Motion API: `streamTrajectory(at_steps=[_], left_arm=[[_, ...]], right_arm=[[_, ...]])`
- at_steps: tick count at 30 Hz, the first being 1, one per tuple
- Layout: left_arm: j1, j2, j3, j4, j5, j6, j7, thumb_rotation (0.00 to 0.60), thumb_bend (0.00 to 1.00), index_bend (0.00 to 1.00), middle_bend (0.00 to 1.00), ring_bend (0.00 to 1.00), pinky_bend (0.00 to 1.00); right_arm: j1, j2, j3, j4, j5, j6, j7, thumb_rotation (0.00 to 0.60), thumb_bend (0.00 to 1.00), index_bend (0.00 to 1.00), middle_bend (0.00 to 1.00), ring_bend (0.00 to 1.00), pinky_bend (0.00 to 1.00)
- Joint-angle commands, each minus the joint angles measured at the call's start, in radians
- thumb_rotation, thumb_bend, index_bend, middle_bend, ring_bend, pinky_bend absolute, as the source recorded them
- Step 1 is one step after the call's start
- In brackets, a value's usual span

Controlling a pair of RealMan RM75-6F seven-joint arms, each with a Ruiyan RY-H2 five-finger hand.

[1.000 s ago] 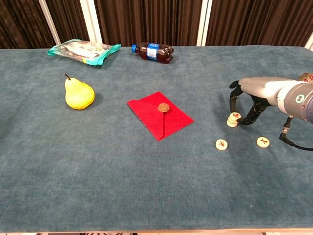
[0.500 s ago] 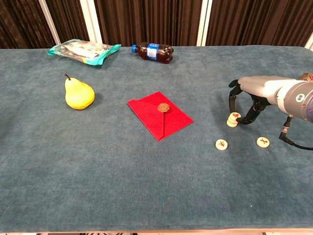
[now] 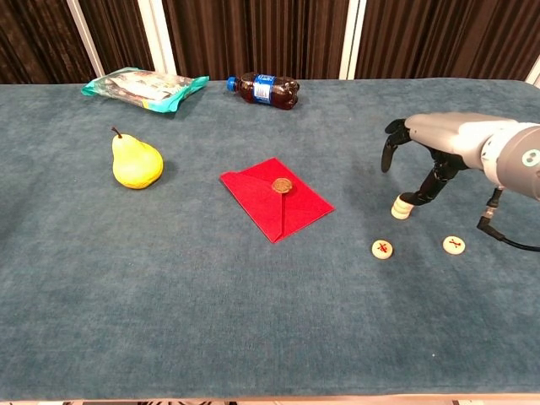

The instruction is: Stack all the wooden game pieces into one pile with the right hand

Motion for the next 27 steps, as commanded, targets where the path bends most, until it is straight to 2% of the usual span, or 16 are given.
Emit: streamTrajectory(at_steps=[1, 5, 13, 21, 27], left_arm=[[0.0, 0.0, 0.0, 0.0, 0.001, 0.0, 0.0, 0.6, 0.15, 0.08, 0.0, 0.0, 0.0], [0.0, 0.0, 0.001, 0.0, 0.002, 0.001, 0.0, 0.6, 0.15, 0.08, 0.0, 0.0, 0.0], [0.001, -0.001, 0.001, -0.002, 0.001, 0.004, 0.005, 0.6, 0.15, 0.08, 0.0, 0.0, 0.0], [0.0, -0.001, 0.0, 0.0, 0.0, 0.001, 0.0, 0.6, 0.15, 0.08, 0.0, 0.0, 0.0], [0.0, 0.0, -0.001, 0.0, -0.001, 0.003, 0.0, 0.6, 0.15, 0.08, 0.0, 0.0, 0.0]], right_arm=[[-0.037, 0.01, -0.054, -0.052, -0.116, 0.052, 0.017, 0.6, 0.37, 0.35, 0.0, 0.0, 0.0], [-0.069, 0.01, -0.108, -0.063, -0.215, 0.065, 0.043, 0.6, 0.37, 0.35, 0.0, 0.0, 0.0], [-0.105, -0.037, -0.168, -0.023, -0.354, 0.072, 0.062, 0.6, 0.37, 0.35, 0.0, 0.0, 0.0], [-0.117, -0.095, -0.175, 0.042, -0.406, 0.061, 0.041, 0.6, 0.37, 0.35, 0.0, 0.0, 0.0], [-0.124, -0.122, -0.162, 0.098, -0.402, 0.038, 0.04, 0.6, 0.37, 0.35, 0.0, 0.0, 0.0]])
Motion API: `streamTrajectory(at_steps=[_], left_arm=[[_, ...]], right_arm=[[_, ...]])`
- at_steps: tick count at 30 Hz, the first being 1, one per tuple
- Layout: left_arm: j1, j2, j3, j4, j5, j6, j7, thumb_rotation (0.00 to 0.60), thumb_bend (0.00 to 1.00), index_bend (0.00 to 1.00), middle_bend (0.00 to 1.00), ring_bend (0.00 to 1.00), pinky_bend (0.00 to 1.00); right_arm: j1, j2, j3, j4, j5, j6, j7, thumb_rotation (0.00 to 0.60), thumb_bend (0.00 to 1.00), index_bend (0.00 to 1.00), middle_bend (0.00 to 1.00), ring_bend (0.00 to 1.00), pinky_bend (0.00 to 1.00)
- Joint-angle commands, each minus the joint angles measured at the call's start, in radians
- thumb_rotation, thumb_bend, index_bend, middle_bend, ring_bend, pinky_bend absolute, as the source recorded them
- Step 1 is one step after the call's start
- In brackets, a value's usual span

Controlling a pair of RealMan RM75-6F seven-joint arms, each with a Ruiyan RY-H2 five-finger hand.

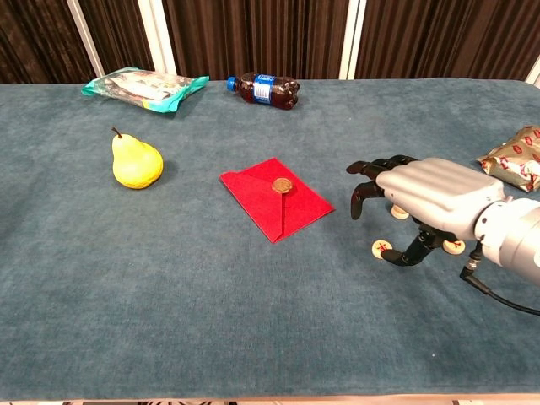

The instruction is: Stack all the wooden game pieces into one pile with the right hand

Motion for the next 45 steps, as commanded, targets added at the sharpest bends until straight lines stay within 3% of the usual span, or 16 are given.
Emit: streamTrajectory(at_steps=[1, 16, 45], left_arm=[[0.001, 0.0, 0.0, 0.0, -0.001, 0.001, 0.0, 0.6, 0.15, 0.08, 0.0, 0.0, 0.0], [0.001, 0.0, 0.0, 0.001, -0.001, 0.002, 0.004, 0.6, 0.15, 0.08, 0.0, 0.0, 0.0], [0.002, 0.0, -0.001, 0.001, -0.003, 0.004, 0.004, 0.6, 0.15, 0.08, 0.0, 0.0, 0.0]], right_arm=[[-0.005, -0.012, 0.008, 0.027, 0.003, -0.016, 0.005, 0.6, 0.37, 0.35, 0.0, 0.0, 0.0], [-0.022, -0.032, 0.035, 0.103, 0.01, -0.065, 0.028, 0.6, 0.37, 0.41, 0.0, 0.0, 0.0], [-0.049, -0.04, 0.06, 0.117, -0.001, -0.091, 0.013, 0.6, 0.37, 0.48, 0.0, 0.0, 0.0]])
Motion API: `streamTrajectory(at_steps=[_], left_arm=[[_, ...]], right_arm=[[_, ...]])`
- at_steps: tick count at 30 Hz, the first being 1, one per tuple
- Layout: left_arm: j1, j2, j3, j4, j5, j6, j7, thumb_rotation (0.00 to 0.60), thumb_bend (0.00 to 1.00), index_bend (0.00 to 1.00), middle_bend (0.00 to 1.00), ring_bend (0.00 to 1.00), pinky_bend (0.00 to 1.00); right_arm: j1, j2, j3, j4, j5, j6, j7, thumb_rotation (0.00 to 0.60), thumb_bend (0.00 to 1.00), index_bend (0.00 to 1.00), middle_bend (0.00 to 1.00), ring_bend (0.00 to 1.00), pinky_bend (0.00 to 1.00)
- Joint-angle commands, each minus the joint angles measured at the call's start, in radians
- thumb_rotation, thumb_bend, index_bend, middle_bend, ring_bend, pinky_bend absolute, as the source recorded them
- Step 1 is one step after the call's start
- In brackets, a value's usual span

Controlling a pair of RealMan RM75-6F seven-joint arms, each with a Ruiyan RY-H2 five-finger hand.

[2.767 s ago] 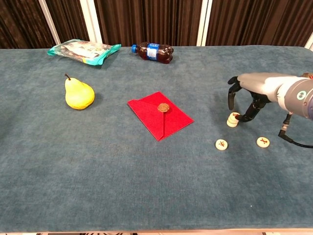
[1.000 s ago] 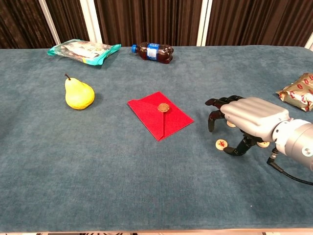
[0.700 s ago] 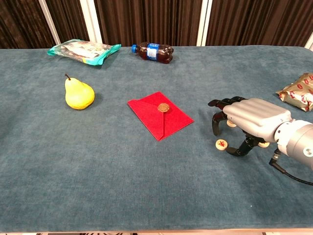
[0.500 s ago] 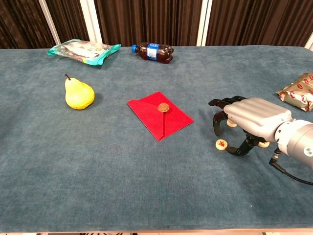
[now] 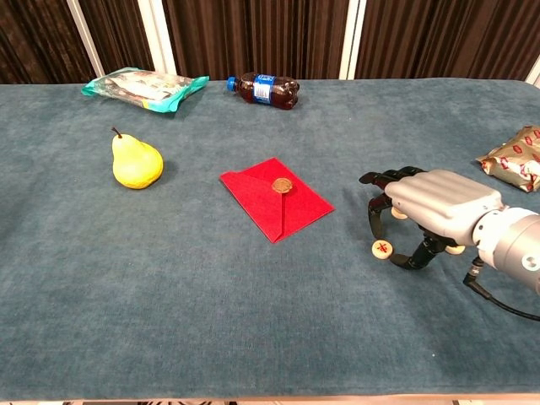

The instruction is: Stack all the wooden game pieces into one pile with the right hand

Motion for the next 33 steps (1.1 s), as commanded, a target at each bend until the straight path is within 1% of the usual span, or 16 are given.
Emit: streamTrajectory(at_steps=[1, 33], left_arm=[[0.0, 0.0, 0.0, 0.0, 0.0, 0.0, 0.0, 0.6, 0.15, 0.08, 0.0, 0.0, 0.0], [-0.001, 0.0, -0.001, 0.001, -0.003, -0.002, 0.001, 0.6, 0.15, 0.08, 0.0, 0.0, 0.0]], right_arm=[[0.0, 0.0, 0.001, 0.0, -0.001, -0.002, -0.002, 0.6, 0.37, 0.48, 0.0, 0.0, 0.0], [0.001, -0.001, 0.021, -0.014, 0.014, -0.029, -0.039, 0.6, 0.37, 0.49, 0.0, 0.0, 0.0]])
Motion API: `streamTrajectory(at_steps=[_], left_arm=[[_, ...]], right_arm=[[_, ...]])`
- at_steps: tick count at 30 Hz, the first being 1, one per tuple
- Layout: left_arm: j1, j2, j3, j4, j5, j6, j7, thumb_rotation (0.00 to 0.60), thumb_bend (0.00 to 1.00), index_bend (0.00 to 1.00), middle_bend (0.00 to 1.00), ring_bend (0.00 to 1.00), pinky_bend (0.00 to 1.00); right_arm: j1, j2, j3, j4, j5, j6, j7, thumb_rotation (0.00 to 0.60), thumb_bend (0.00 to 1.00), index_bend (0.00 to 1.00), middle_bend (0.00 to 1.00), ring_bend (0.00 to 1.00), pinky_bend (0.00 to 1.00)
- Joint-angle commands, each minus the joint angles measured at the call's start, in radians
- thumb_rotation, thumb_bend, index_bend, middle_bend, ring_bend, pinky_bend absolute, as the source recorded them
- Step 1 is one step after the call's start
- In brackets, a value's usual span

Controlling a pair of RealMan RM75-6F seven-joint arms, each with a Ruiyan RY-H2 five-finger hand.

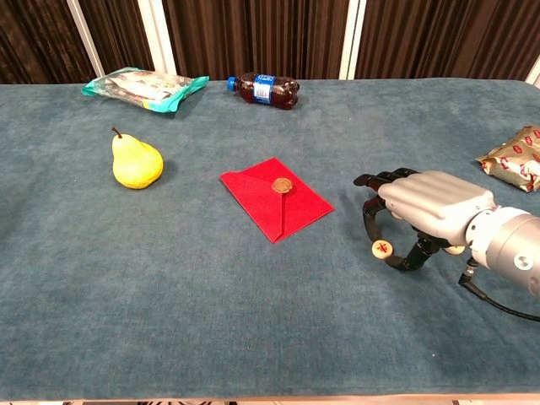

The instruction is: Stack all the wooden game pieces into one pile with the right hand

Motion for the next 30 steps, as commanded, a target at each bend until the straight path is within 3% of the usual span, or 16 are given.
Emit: streamTrajectory(at_steps=[1, 30], left_arm=[[0.0, 0.0, 0.0, 0.0, 0.0, 0.001, 0.0, 0.6, 0.15, 0.08, 0.0, 0.0, 0.0], [0.0, 0.002, -0.001, -0.001, 0.0, -0.001, -0.005, 0.6, 0.15, 0.08, 0.0, 0.0, 0.0]], right_arm=[[0.0, 0.001, 0.0, -0.001, 0.002, -0.001, -0.004, 0.6, 0.37, 0.5, 0.0, 0.0, 0.0], [0.009, 0.024, 0.017, -0.037, 0.026, -0.011, -0.019, 0.6, 0.37, 0.53, 0.0, 0.0, 0.0]])
